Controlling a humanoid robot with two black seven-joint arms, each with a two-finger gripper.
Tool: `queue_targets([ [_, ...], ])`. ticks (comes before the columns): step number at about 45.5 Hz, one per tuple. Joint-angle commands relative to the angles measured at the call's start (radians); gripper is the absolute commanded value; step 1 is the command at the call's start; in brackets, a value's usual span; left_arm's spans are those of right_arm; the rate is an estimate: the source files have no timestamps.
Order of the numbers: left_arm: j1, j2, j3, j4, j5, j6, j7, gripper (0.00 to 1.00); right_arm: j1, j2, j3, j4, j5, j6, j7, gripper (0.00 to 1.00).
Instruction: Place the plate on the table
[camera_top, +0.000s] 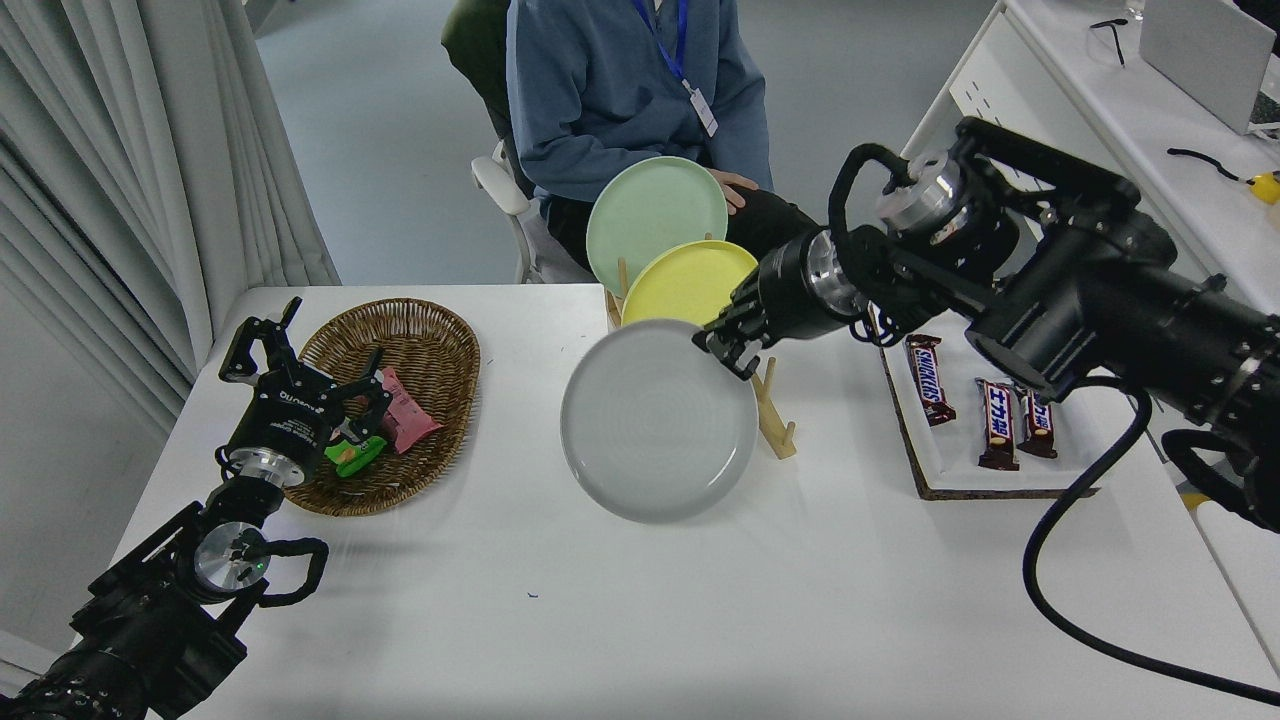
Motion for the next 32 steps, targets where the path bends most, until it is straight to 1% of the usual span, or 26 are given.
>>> queue_targets([
  [1,0.0,0.0,0.0,0.001,0.0,0.0,0.001,1.0,-0.009,0.055,-0.038,0.035,0.006,-0.037,-0.005,0.0],
  [6,0.0,0.0,0.0,-0.001,0.0,0.0,0.001,1.0,-0.029,0.072,0.022,0.03,0.006,-0.037,-0.005,0.0],
  [12,-0.001,0.0,0.0,-0.001,0.0,0.0,0.001,1.0,-0.092,0.104,0.032,0.001,-0.005,-0.037,-0.005,0.0],
  [20,-0.001,0.0,0.0,-0.001,0.0,0.0,0.001,1.0,-0.117,0.126,0.031,-0.014,-0.016,-0.037,-0.008,0.0],
  [32,0.0,0.0,0.0,-0.001,0.0,0.0,0.001,1.0,-0.201,0.161,0.069,-0.114,-0.022,-0.037,-0.011,0.0],
])
